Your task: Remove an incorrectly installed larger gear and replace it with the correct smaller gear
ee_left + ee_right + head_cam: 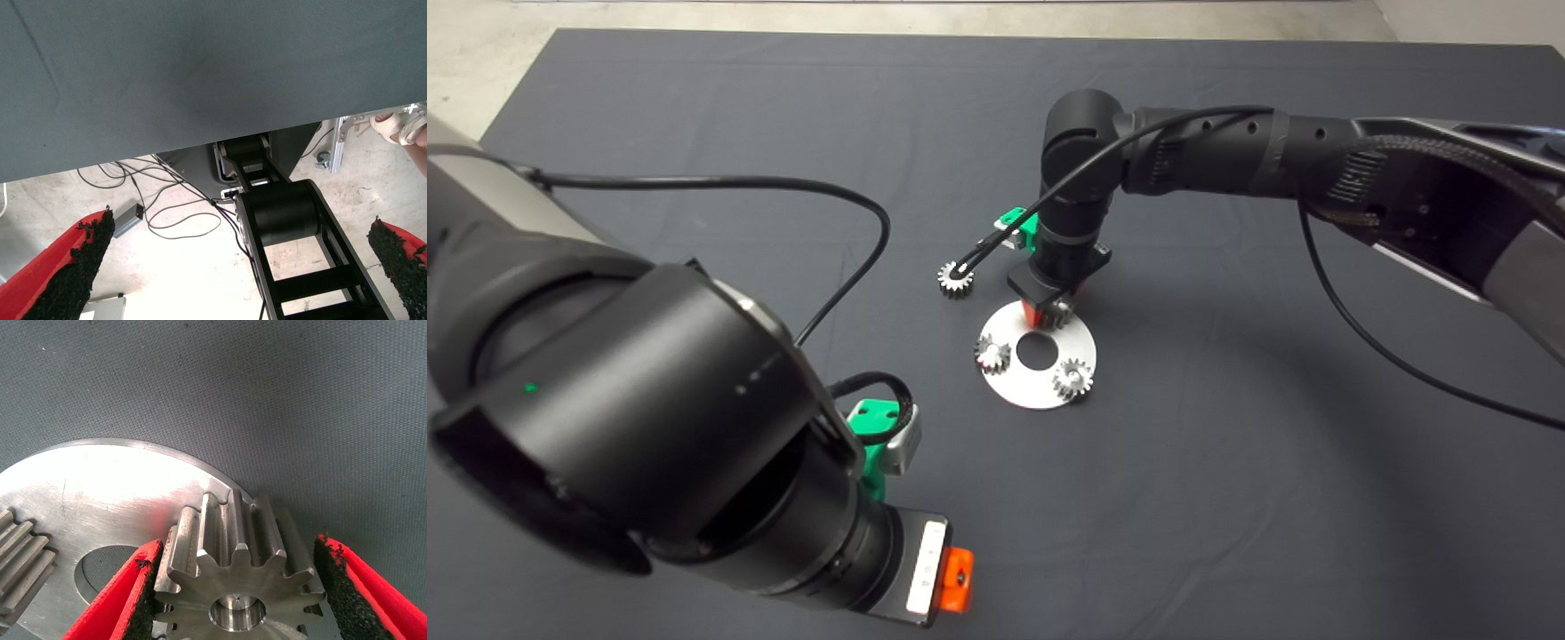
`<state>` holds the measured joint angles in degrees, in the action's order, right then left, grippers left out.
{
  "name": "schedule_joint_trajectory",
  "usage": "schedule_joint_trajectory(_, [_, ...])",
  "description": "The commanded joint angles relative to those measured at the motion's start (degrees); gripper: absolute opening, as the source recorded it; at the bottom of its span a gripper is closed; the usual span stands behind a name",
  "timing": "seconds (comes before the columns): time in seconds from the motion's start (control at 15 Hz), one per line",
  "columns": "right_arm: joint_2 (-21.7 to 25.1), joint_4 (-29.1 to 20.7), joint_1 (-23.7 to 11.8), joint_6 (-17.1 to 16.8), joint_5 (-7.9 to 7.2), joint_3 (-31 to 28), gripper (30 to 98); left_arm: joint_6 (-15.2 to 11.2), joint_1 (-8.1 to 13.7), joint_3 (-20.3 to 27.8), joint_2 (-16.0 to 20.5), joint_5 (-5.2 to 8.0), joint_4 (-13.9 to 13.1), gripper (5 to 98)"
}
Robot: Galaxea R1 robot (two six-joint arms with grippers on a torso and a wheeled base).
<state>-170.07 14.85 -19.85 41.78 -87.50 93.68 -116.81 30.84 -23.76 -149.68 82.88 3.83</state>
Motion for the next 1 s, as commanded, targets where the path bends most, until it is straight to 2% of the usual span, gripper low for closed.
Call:
schedule_joint_trajectory(0.0, [-0.6, 2.1, -1.5, -0.4, -6.36, -0.3, 59.3, -0.5, 1.0, 0.8, -0.1, -0.11, -1.0, 98.2])
schedule_joint_trajectory(0.07, [-0.6, 2.1, -1.5, -0.4, -6.36, -0.3, 56.0, -0.5, 1.0, 0.8, -0.1, -0.18, -1.0, 98.2])
schedule_joint_trajectory(0.27, [-0.6, 2.0, -1.5, -0.3, -6.36, -0.4, 53.1, -0.5, 1.0, 0.8, -0.1, -0.18, -1.0, 98.2])
schedule_joint_trajectory(0.93, [-0.5, 1.9, -1.4, 0.1, -6.28, -0.4, 51.4, -0.5, 1.0, 0.8, -0.1, -0.2, -1.0, 98.2])
